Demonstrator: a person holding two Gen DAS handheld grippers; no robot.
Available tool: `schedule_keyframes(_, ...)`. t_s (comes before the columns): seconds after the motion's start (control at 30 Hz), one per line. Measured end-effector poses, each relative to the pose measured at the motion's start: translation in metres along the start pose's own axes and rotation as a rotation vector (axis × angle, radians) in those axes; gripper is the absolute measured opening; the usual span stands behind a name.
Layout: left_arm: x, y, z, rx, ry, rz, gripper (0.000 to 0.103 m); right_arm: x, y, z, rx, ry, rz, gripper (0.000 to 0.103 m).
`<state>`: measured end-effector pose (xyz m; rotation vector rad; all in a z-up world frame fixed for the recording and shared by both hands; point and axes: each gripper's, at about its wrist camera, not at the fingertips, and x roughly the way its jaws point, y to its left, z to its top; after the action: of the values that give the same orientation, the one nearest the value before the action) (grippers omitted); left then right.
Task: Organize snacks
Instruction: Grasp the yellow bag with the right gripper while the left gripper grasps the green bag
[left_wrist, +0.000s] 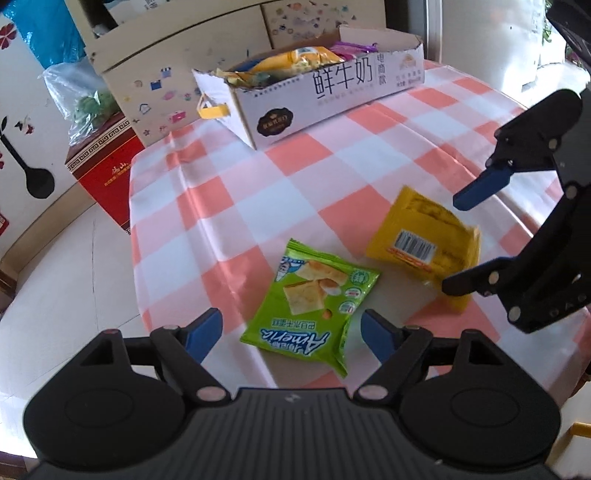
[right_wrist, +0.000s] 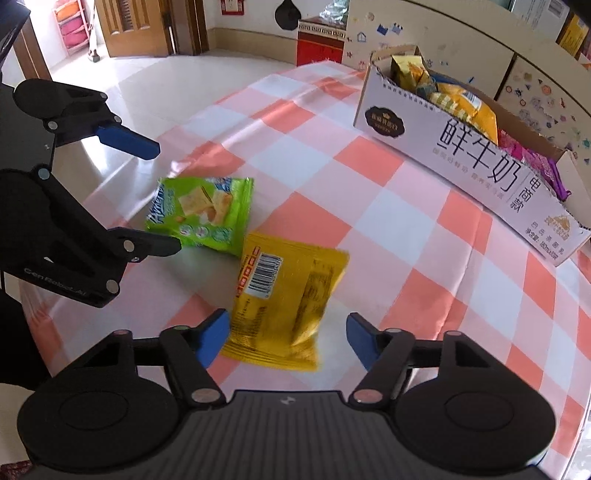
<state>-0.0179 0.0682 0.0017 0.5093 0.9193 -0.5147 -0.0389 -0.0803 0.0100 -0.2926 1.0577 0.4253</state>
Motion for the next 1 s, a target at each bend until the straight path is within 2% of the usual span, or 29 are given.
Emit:
schedule_keyframes(0.23, 0.017, -0.001, 0.006, -0.003, 0.003, 0.004, 0.082, 0.000, -0.018, 0.001, 0.046, 0.017, -0.020, 0.070)
schedule_keyframes(0.3, 0.021, -0.001, 0.007, -0.006, -0.004, 0.002, 0.083, -0.001, -0.018, 0.002, 0.045, 0.010, -0.006, 0.072)
schedule_keyframes(0.37, 0.023, 0.000, 0.009, -0.017, -0.008, -0.008, 0.083, -0.001, -0.016, 0.002, 0.031, 0.003, 0.002, 0.078)
schedule_keyframes(0.6, 0.024, 0.000, 0.009, -0.035, -0.012, -0.019, 0.082, 0.005, -0.011, 0.003, -0.008, 0.016, -0.011, 0.078)
schedule_keyframes(0.87, 0.029, 0.010, 0.012, -0.172, 0.016, -0.085, 0.071, 0.010, -0.012, 0.004, -0.016, 0.026, -0.008, 0.075)
schedule_keyframes(1.0, 0.029, 0.008, 0.014, -0.186, 0.021, -0.099, 0.063, 0.010, -0.012, 0.005, -0.023, 0.019, 0.003, 0.068)
